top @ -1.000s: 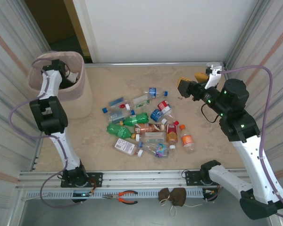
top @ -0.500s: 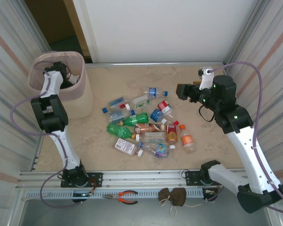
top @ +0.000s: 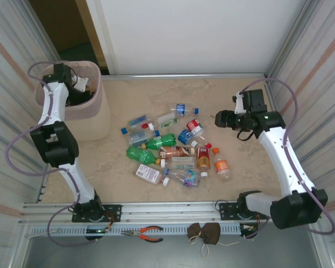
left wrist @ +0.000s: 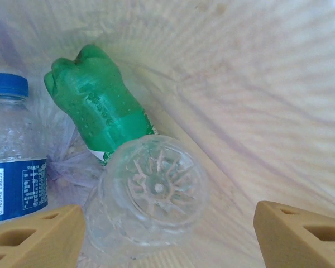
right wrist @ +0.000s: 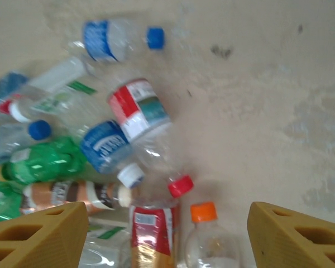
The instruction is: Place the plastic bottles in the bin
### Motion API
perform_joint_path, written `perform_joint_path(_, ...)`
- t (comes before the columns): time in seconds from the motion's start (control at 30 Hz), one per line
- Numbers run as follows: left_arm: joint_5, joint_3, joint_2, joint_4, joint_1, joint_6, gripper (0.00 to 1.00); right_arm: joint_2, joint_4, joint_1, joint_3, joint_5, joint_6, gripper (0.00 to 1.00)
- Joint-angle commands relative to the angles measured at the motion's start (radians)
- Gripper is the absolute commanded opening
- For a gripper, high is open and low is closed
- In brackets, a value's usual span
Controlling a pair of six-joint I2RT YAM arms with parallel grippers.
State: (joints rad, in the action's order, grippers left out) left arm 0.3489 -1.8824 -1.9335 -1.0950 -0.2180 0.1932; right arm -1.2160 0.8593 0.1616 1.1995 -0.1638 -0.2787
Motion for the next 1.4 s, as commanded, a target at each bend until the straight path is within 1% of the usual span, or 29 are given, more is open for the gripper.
perform_joint_path(0.0,0.048,-0.011,0.066,0.004,0.000,-0.017,0.80,-0.042,0.053,-0.012,-0.045,-0.006,0.035,0.73)
perform_joint_path(0.1,0.053,-0.011,0.097,0.010,-0.001,-0.021,0.80,-0.096,0.044,-0.014,-0.073,-0.003,0.057,0.71)
perform_joint_path(0.27,0.069,-0.014,0.141,0.024,-0.005,-0.039,0.79,-0.194,0.009,-0.010,-0.111,-0.016,0.064,0.64)
perform_joint_path(0.43,0.095,-0.016,0.183,0.025,-0.008,-0.046,0.79,-0.278,-0.026,-0.004,-0.134,-0.031,0.078,0.62)
perform_joint_path(0.53,0.137,-0.013,0.206,0.024,-0.022,-0.055,0.79,-0.343,-0.025,0.013,-0.129,-0.042,0.092,0.61)
perform_joint_path(0.77,0.174,0.021,0.273,0.038,-0.030,-0.069,0.80,-0.459,-0.030,0.050,-0.114,0.021,0.099,0.56)
perform_joint_path(0.9,0.187,0.026,0.296,0.041,-0.030,-0.074,0.80,-0.492,-0.031,0.055,-0.117,0.021,0.105,0.55)
perform_joint_path(1.03,0.199,0.028,0.313,0.046,-0.030,-0.081,0.80,-0.512,-0.035,0.052,-0.119,0.059,0.104,0.52)
perform_joint_path(1.2,0.183,0.025,0.321,0.055,-0.031,-0.081,0.80,-0.528,-0.035,0.046,-0.115,0.098,0.101,0.49)
perform_joint_path(1.37,0.086,0.016,0.308,0.064,-0.032,-0.062,0.80,-0.536,-0.037,0.041,-0.109,0.092,0.101,0.42)
